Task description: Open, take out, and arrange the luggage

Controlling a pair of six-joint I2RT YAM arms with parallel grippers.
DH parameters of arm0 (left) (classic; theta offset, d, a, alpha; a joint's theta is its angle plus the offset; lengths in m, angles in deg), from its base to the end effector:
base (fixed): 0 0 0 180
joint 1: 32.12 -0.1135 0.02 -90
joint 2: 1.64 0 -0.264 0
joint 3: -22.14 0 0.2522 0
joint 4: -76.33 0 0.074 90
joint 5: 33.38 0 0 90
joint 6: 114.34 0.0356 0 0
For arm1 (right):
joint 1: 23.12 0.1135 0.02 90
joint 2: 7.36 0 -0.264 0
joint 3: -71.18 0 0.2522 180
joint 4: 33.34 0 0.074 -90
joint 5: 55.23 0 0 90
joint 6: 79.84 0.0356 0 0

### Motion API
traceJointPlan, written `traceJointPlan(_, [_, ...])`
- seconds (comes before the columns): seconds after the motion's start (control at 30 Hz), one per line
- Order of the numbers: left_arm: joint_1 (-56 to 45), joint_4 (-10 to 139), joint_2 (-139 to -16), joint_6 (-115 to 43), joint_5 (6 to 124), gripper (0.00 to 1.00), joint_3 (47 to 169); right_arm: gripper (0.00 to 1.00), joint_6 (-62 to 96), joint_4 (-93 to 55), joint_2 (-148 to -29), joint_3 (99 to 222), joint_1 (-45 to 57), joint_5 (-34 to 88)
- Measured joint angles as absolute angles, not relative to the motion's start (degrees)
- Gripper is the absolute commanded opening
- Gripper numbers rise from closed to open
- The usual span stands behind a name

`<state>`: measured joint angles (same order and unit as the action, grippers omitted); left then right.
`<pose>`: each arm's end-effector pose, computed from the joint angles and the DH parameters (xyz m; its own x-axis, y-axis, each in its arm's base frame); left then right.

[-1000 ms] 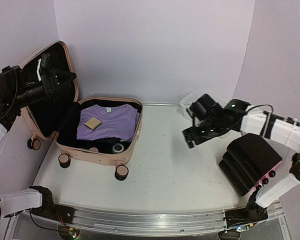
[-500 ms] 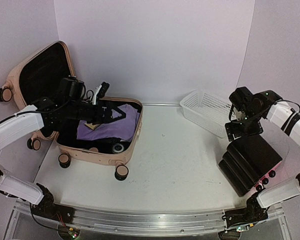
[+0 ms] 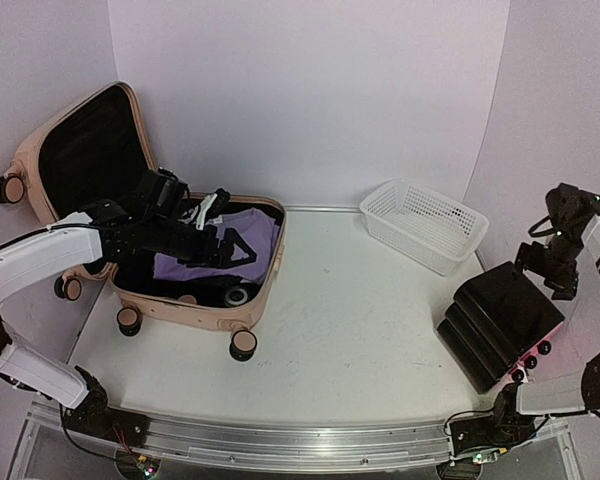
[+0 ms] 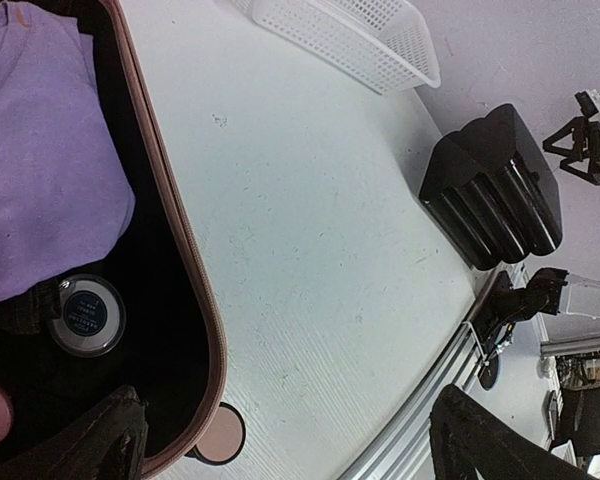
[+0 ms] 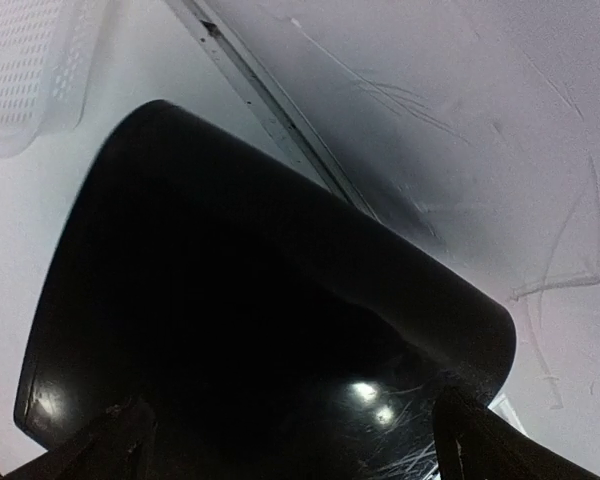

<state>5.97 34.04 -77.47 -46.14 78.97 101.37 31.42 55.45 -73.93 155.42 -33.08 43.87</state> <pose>0.2202 -0.1898 0.3173 -0.7572 0.1571 -0.6340 0.5625 0.6502 -0.5107 0.1868 -0.0385 0.3290 -0.7883 0.5019 -0.3558 0.5441 0.8388 -0.0221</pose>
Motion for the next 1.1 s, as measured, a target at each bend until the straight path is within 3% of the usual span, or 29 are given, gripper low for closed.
traceJointPlan(0.4, [8.09, 34.00, -79.88, -45.88, 80.50, 0.99, 101.37, 0.98, 34.56, 52.98, -78.21, 155.50, -49.43, 28.42])
traceJointPlan(0.87, [11.02, 34.04, -81.69, -45.31, 81.11, 0.99, 100.59, 0.98, 31.40, 48.41, -85.23, 157.06, -49.80, 28.35])
traceJointPlan(1.1, [13.36, 34.13, -82.56, -45.46, 81.09, 0.98, 100.59, 0.98, 32.38, 43.67, -82.28, 152.84, -48.47, 27.28])
